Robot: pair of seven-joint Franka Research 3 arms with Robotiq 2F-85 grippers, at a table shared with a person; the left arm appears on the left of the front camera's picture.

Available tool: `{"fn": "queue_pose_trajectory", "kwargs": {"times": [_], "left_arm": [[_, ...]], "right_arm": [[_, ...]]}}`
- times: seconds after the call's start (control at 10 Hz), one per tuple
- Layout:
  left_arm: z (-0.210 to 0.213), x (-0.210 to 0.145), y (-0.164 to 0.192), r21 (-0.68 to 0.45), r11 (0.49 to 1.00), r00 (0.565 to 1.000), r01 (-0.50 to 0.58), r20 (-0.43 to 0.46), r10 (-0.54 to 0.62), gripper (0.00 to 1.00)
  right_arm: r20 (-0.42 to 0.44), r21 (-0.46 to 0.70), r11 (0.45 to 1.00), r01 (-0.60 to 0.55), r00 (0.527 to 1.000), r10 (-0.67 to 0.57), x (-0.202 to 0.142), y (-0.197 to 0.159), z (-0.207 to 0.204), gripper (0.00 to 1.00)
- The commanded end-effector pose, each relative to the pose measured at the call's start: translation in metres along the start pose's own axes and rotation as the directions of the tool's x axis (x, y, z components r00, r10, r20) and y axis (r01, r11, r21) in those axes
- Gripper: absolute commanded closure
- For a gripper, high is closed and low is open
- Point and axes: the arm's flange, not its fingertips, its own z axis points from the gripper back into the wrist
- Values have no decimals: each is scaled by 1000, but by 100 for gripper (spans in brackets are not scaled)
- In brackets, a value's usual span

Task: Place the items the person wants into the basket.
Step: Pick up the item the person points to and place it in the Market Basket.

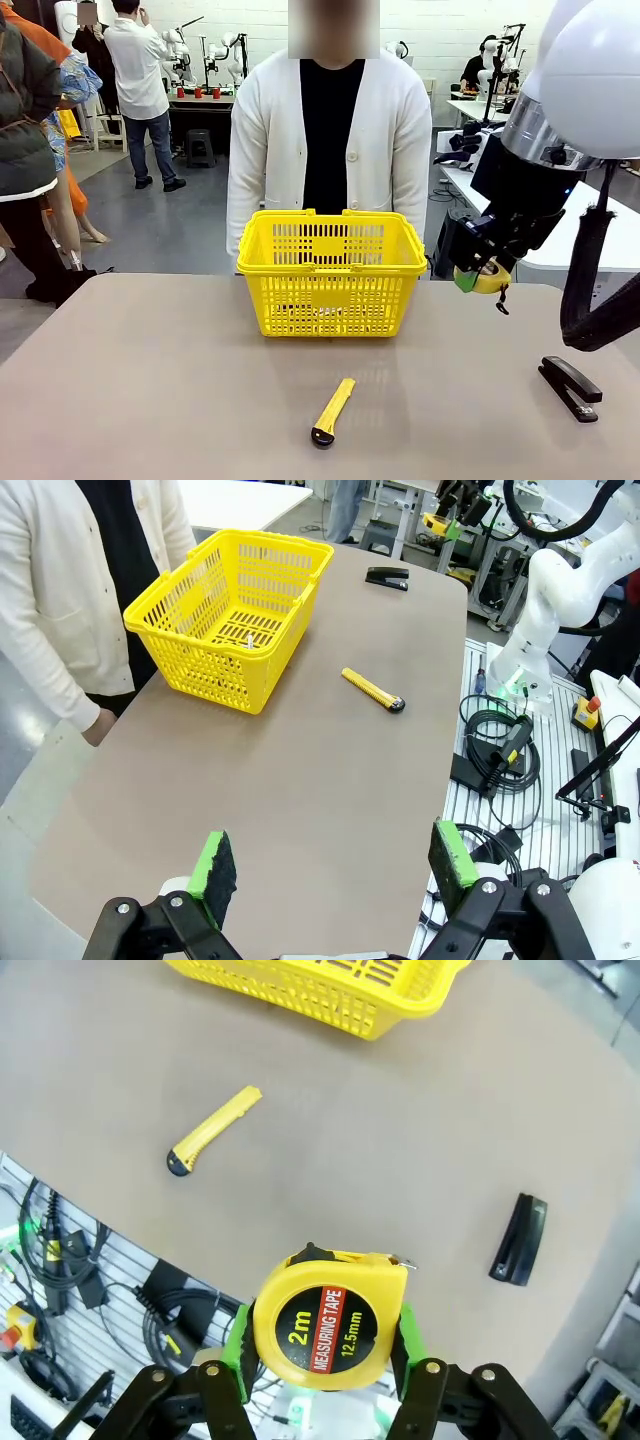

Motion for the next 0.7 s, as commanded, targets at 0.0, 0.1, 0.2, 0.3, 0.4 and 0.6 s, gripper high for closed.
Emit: {"fn": "queue_pose_trajectory", "kwargs": {"times": [0.0,0.1,0.2,0.3,0.4,0.6], "left_arm": [[2,0,-1,-4,1000,1000,7,3,-7,0],[2,0,-1,-4,1000,1000,7,3,-7,0],[2,0,-1,-4,1000,1000,7,3,-7,0],[2,0,-1,-4,1000,1000,7,3,-7,0],[2,0,-1,-4,1000,1000,7,3,-7,0],[2,0,-1,-4,1000,1000,7,3,-7,0]], "right_arm": [[17,1,1000,-8,1000,8,-9,2,5,94],[17,1,1000,-8,1000,8,-9,2,5,94],[17,1,1000,-8,1000,8,-9,2,5,94],[17,1,1000,-8,1000,8,-9,2,5,94],[17,1,1000,-8,1000,8,-9,2,5,94],[60,31,996,-80,995,78,40,3,16,37]]}}
